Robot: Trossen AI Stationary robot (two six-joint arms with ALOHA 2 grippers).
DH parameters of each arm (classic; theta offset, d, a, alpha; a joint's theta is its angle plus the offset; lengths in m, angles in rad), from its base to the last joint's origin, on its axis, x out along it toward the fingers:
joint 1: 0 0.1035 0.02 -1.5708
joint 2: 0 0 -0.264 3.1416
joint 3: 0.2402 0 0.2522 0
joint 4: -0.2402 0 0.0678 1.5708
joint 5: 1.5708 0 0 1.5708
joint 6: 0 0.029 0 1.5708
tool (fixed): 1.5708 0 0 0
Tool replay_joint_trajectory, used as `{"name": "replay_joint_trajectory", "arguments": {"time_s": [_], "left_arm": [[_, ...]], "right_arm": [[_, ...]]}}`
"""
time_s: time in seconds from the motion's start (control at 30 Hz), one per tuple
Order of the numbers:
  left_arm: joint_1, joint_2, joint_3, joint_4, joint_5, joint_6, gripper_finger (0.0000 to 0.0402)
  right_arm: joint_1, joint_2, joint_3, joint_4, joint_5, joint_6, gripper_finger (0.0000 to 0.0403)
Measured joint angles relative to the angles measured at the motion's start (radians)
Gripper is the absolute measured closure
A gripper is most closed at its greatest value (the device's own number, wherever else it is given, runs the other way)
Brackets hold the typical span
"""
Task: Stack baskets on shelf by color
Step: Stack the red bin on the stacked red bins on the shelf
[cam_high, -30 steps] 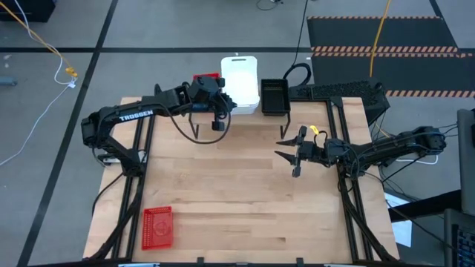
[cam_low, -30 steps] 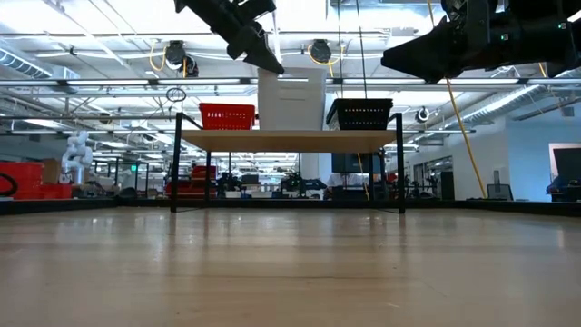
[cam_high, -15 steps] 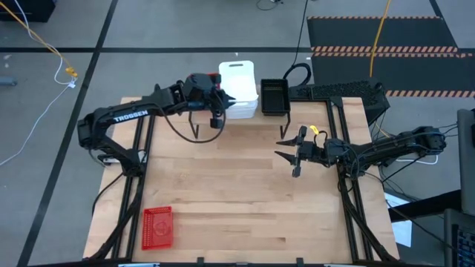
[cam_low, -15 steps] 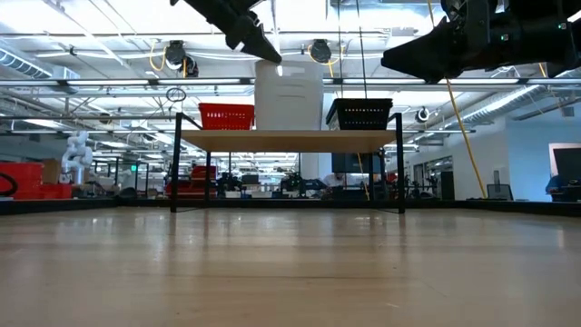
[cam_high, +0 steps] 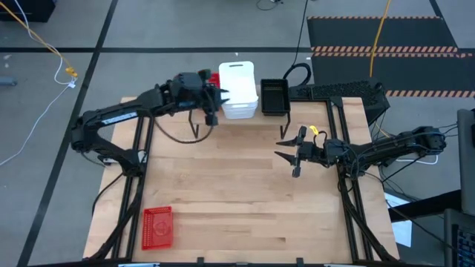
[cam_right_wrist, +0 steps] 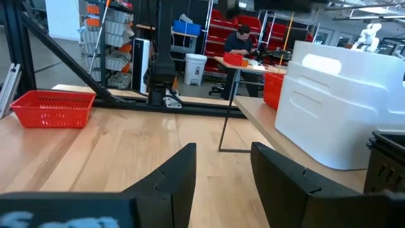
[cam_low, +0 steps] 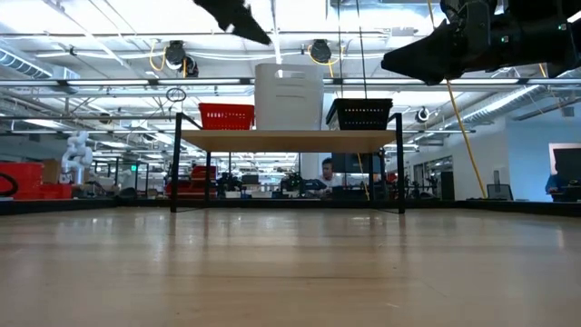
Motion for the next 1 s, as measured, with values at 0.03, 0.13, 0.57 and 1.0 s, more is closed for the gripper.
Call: {"name": "replay_joint_trajectory", "arguments": {"time_s": [0.03,0.13,0.57,1.0], "left_arm": [[-0.009,-0.022,0.000,-0.017,-0.032,-0.001,0.0274],[-0.052,-0.095,-0.001,-0.104,-0.123,-0.050,0.0249],[-0.651,-0.190,-0.167,-0.792,0.031,-1.130,0.0232],[-1.356,0.132,-0.181,-0.439,-0.027,-2.028,0.0253]], "right_arm": [[0.000,0.000,0.000,-0.003,0.000,0.001,0.0259],[0.000,0.000,0.000,-0.009,0.000,0.005,0.0259],[0.000,0.000,0.000,0.121,0.004,-0.228,0.0259],[-0.065,0.000,0.000,0.201,0.001,-0.252,0.0259]]}}
